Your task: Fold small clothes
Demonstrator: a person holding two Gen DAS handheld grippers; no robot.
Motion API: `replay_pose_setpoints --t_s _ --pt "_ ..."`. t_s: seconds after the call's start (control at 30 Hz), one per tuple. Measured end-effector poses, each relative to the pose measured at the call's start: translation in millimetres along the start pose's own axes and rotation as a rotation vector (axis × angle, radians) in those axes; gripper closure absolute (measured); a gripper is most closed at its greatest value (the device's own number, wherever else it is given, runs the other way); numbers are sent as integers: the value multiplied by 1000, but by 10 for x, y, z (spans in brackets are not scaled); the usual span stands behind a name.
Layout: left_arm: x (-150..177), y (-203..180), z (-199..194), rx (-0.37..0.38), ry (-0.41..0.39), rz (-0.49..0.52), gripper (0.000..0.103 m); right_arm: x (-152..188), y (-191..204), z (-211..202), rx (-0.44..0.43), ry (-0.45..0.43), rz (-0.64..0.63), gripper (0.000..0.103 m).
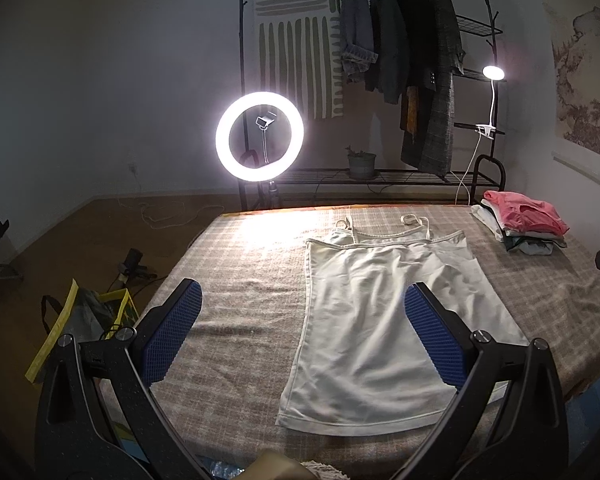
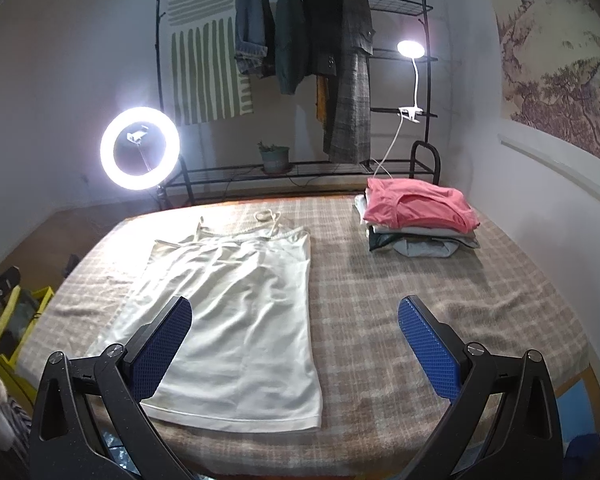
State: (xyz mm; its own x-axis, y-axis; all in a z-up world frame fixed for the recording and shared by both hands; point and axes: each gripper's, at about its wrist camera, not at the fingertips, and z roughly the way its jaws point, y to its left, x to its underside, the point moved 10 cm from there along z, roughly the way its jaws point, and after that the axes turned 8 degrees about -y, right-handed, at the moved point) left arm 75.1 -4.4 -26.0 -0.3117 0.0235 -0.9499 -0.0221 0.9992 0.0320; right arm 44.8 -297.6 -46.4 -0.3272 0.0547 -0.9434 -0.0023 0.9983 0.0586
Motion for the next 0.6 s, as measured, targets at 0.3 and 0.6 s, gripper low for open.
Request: replay_pose_setpoints --t_s 0.3,0.6 --pt "-125 -40 -341 -41 11 -52 0 -171 -15 -181 -33 -35 15 0" --pt "-412 -88 -769 -66 -50 -60 0 -261 -73 -375 -55 -58 17 0"
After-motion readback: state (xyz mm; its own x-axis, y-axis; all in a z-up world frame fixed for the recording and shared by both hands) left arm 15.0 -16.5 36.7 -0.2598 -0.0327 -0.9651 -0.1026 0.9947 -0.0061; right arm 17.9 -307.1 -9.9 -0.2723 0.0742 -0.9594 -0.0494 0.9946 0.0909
